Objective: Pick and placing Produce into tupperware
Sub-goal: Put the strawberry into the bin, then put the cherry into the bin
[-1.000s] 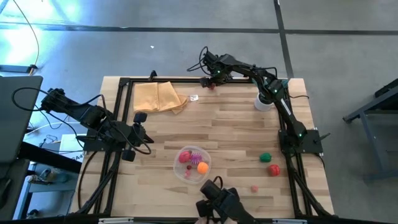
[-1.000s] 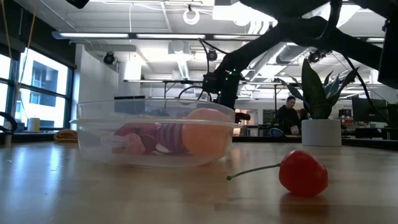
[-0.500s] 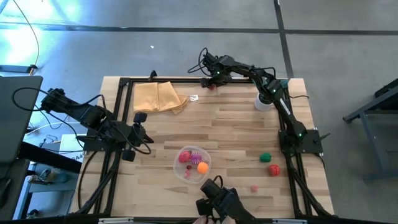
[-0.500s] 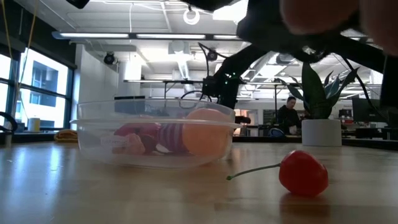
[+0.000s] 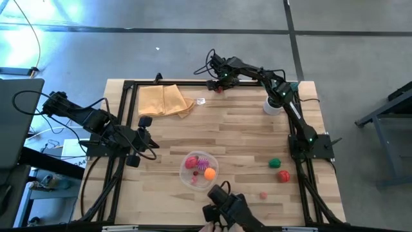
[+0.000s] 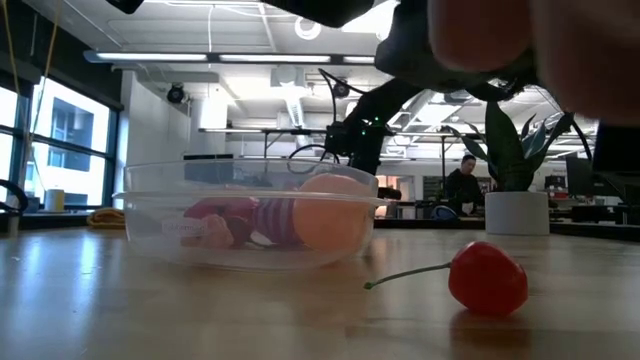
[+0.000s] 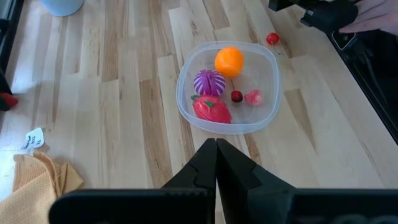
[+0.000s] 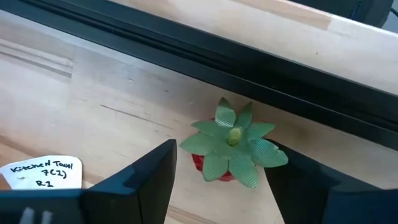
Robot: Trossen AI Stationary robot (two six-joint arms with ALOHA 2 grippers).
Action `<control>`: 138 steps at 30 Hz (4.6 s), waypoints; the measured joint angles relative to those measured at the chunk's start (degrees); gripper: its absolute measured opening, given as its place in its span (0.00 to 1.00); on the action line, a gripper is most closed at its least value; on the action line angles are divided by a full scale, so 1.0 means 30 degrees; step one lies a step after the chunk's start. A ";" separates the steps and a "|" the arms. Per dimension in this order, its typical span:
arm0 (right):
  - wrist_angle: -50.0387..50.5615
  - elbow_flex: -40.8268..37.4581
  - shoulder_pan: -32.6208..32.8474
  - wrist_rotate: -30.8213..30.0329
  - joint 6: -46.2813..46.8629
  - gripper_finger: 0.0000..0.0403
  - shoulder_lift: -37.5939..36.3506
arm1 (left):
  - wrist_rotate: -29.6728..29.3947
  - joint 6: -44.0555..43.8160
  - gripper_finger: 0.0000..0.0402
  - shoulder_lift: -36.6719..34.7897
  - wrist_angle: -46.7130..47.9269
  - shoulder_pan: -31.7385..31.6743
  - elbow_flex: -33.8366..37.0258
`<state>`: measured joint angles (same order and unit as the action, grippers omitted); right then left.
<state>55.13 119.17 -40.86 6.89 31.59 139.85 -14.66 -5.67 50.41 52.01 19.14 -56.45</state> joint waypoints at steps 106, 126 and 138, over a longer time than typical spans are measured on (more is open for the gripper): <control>-0.4512 -0.9521 1.8160 -0.1715 -0.0654 0.34 -0.7621 | 0.0000 0.0002 0.00 -0.0007 0.0005 -0.0004 0.0000; -0.4466 -1.0076 1.8003 -0.2298 -0.1077 0.37 -0.7621 | 0.0003 0.0003 0.00 -0.0007 0.0005 -0.0003 0.0000; -0.4459 -1.0076 1.8003 -0.2293 -0.1406 0.44 -0.7621 | 0.0003 0.0003 0.00 -0.0007 0.0005 -0.0002 0.0000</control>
<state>41.76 88.95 13.15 0.01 27.37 116.99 -14.65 -5.66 50.39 52.03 19.13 -56.45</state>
